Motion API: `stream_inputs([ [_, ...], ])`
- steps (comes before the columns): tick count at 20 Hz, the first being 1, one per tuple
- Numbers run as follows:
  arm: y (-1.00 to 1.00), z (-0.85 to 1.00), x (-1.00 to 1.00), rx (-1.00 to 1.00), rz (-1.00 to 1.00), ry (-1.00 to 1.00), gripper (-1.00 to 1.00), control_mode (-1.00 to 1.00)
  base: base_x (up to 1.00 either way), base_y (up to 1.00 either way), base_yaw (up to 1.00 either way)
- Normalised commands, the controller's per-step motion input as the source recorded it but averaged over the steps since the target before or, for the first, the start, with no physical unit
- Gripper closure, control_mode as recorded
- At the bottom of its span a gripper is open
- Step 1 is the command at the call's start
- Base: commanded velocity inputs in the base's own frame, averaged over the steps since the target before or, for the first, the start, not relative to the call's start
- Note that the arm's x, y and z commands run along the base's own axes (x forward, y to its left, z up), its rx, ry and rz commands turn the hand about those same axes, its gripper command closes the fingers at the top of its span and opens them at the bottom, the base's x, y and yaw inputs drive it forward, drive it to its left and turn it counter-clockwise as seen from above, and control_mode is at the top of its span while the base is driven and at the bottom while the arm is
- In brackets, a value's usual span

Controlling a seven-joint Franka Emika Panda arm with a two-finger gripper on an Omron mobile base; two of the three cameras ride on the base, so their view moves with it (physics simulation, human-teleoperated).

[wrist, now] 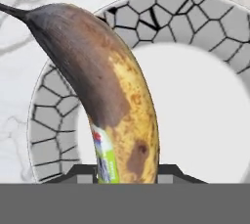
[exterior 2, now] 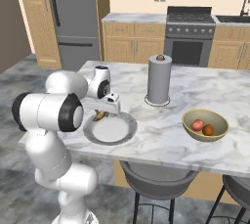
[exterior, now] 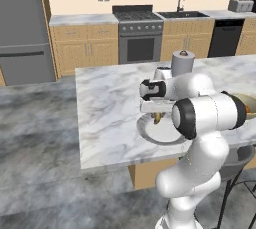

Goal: Take the fruits from the plate on the dining counter and place two fruits in each bowl.

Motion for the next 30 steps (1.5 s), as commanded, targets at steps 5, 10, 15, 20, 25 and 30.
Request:
stream_inputs([
  [5, -0.30, 1.00, -0.60, 0.00, 0.01, 0.05, 1.00, -1.00, 0.00, 0.00, 0.00],
  [10, 0.00, 1.00, -0.66, 0.00, 0.04, 0.02, 1.00, -1.00, 0.00, 0.00, 0.00],
  [15, 0.00, 0.93, -0.63, 0.00, 0.03, -0.02, 1.00, -1.00, 0.00, 0.00, 0.00],
  [20, 0.01, 0.43, -0.08, 0.00, 0.01, -0.11, 1.00, -1.00, 0.00, 0.00, 0.00],
  [25, 0.04, 0.08, -0.03, 0.00, 0.00, -0.12, 1.00, -1.00, 0.00, 0.00, 0.00],
  [30, 0.00, 0.29, -0.11, 0.00, 0.00, -0.05, 1.00, -1.00, 0.00, 0.00, 0.00],
])
